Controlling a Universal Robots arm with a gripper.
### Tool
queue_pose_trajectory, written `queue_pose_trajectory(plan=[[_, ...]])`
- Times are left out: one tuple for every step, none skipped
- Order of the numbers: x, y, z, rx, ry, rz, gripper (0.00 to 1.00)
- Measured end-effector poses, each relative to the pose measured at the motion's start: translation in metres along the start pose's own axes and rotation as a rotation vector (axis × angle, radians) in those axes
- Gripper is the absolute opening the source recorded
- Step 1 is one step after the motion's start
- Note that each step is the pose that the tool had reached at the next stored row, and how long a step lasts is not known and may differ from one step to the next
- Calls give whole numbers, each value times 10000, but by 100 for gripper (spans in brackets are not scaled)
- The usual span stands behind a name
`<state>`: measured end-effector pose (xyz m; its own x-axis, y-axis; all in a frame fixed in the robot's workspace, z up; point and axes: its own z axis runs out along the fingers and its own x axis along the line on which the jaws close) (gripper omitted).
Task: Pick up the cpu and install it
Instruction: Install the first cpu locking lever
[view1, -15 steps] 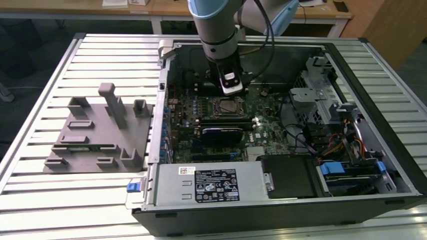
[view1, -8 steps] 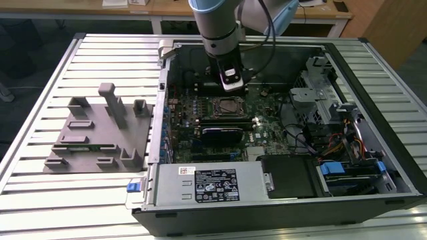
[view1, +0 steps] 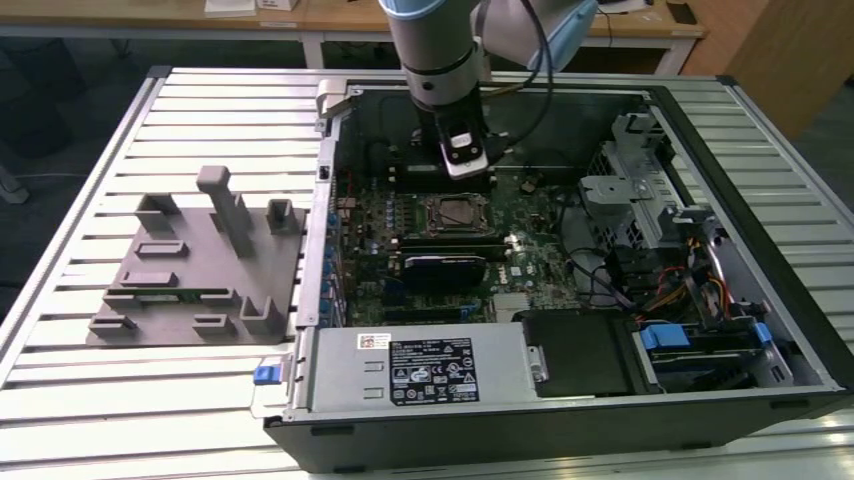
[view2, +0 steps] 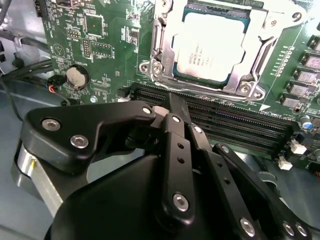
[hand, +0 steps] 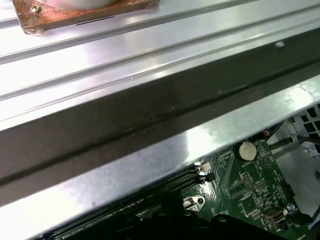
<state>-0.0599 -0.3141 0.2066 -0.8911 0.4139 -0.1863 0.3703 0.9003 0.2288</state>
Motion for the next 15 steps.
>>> queue_pose_trajectory(plan=[[-11, 5, 4, 43, 62, 7, 11], [-24, 10, 9, 108, 143, 16, 11], [-39, 16, 14, 187, 236, 23, 11], [-53, 22, 18, 281, 343, 31, 11], [-69, 28, 23, 383, 463, 39, 11], [-84, 34, 27, 484, 573, 46, 11], [-98, 40, 32, 588, 680, 52, 11], [-111, 45, 36, 710, 802, 57, 11], [-121, 50, 39, 839, 941, 66, 11], [-131, 54, 42, 973, 1077, 74, 11], [-140, 58, 45, 1121, 1222, 81, 11], [-142, 59, 46, 1181, 1275, 82, 11], [-142, 58, 46, 1185, 1280, 83, 11], [-142, 58, 45, 1188, 1284, 84, 11], [-142, 59, 46, 1189, 1287, 84, 11]])
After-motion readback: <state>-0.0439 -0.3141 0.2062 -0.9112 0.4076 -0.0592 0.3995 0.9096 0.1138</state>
